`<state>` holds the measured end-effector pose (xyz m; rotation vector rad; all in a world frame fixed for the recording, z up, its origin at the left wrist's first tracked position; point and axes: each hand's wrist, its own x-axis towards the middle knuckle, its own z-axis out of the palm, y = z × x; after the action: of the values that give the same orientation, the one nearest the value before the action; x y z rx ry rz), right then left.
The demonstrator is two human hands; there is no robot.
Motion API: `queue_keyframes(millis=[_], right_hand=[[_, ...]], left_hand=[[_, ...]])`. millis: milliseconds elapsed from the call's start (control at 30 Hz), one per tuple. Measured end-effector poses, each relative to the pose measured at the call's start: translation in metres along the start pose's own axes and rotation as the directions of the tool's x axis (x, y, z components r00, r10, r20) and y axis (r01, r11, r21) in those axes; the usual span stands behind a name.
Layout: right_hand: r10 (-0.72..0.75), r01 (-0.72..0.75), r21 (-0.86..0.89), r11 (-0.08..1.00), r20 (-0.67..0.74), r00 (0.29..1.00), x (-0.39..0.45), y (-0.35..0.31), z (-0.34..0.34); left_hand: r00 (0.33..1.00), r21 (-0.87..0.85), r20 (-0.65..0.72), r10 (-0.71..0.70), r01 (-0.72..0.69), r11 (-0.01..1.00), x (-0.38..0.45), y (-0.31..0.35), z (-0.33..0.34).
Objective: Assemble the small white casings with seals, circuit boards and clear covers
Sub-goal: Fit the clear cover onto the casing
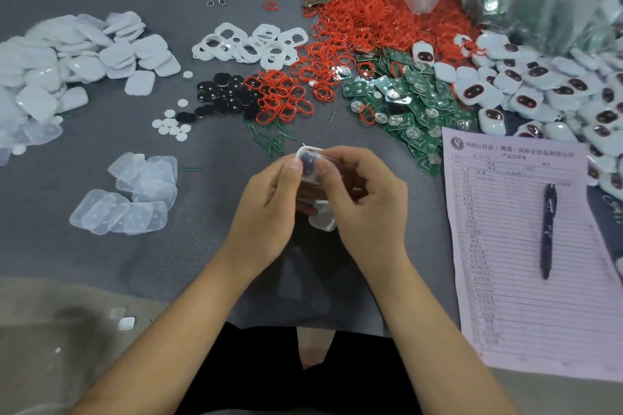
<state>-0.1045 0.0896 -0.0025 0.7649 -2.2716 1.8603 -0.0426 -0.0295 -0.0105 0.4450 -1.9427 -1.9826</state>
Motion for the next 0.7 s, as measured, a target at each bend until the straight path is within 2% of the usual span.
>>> queue_keyframes(millis=[133,367,567,700], right_hand=[[-0.003,0.001,-0.055,0.998,-0.027,1.000,-0.0014,0.0020,0.0019],[-0.176,0.150,-0.283,0.947,-0.069,0.982,-0.0036,0.0001,0.0064],[-0.170,0.127,-0.315,0.940,-0.114,0.979,-0.0055,-0.0022,0.0039],[-0.126,0.100,-0.263,0.960,-0.082,0.989,-0.0030,-0.0022,0.0040]], left_hand=[[1.000,0.046,0.015,0.017,-0.018,0.999,-0.0017,0.0000,-0.0002],[0.996,0.077,0.085,0.041,-0.047,0.996,-0.0026,0.0014,-0.0023],[0.995,0.067,0.089,0.036,-0.042,0.997,-0.0031,0.0010,-0.0045],[1.000,-0.055,0.010,-0.028,0.028,0.998,-0.0035,0.0023,-0.0037]])
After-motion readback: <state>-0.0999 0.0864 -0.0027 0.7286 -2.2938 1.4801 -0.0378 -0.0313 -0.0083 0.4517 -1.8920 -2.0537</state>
